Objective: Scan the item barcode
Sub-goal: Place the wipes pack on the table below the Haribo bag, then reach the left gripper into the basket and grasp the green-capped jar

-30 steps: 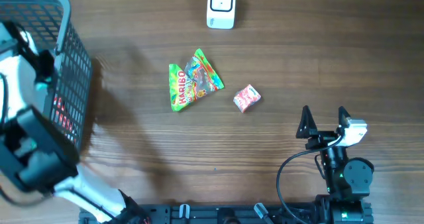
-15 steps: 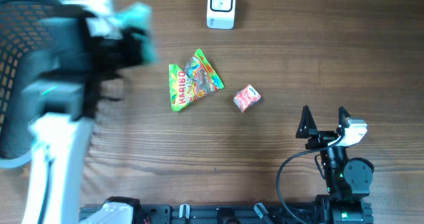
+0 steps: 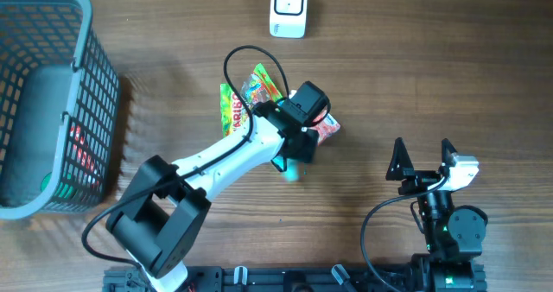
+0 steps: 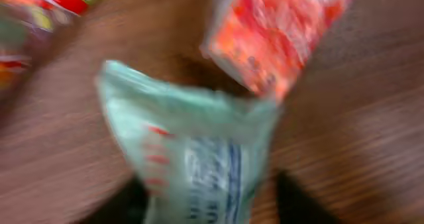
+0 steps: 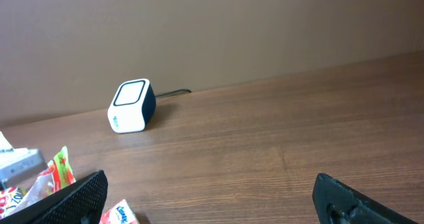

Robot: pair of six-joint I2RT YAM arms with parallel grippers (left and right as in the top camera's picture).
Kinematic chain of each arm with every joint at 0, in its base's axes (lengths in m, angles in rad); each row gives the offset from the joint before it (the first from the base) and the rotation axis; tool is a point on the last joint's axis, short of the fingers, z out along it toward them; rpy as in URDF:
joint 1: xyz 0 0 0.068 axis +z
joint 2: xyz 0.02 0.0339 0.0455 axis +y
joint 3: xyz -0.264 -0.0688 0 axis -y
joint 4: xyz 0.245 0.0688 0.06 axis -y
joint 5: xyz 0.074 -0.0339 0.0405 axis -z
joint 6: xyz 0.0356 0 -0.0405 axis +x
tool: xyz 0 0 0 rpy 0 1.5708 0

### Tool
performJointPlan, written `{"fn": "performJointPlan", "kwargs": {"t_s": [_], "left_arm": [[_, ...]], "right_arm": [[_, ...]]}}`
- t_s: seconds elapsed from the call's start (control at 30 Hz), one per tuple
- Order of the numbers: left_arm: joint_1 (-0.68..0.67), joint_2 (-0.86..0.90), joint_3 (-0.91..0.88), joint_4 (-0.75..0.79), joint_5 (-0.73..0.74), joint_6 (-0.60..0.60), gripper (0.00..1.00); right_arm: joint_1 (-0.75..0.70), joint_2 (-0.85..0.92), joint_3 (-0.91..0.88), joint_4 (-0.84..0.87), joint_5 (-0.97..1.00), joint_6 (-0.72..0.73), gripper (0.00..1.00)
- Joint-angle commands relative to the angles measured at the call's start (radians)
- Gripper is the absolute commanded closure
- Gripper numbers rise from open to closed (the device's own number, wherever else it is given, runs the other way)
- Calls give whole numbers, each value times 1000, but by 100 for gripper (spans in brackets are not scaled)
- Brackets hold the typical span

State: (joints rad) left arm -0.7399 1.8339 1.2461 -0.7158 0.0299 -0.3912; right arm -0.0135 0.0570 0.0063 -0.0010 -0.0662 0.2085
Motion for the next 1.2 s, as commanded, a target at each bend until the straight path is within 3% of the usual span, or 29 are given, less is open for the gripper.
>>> {"fn": "performJointPlan", "kwargs": {"t_s": [0.0, 0.3, 0.4, 0.5, 0.6, 0.73, 0.8, 0.83, 1.0, 1.03, 1.1, 1.17], "left_arm": [[43, -64, 18, -11, -146, -5, 0], [168, -405, 405, -62, -171, 171, 0], [254, -509, 470, -61, -283, 195, 0], [471, -600, 471, -113, -449, -22, 0], [799, -609, 470, -246, -442, -253, 0], [1069, -559, 469, -346, -405, -297, 0], [1160, -539, 469, -399, -405, -402, 0], [1222, -525, 469, -446, -405, -527, 0], [1384, -451, 469, -563, -351, -1023, 0], [1403, -404, 469, -611, -332, -1186, 0], [1404, -353, 469, -655, -329, -1342, 0], [1404, -287, 469, -640, -310, -1361, 0]], "right_arm": [[6, 1, -1, 2, 14, 2, 0], [6, 1, -1, 2, 14, 2, 0], [6, 1, -1, 2, 14, 2, 0], [6, 1, -1, 2, 14, 2, 0], [6, 1, -1, 2, 14, 2, 0], [6, 1, -1, 2, 14, 2, 0], [6, 1, -1, 2, 14, 2, 0], [6, 1, -1, 2, 14, 2, 0], [6, 1, -1, 2, 14, 2, 0], [6, 1, -1, 2, 14, 2, 0], [6, 1, -1, 2, 14, 2, 0], [6, 1, -1, 2, 14, 2, 0]]}}
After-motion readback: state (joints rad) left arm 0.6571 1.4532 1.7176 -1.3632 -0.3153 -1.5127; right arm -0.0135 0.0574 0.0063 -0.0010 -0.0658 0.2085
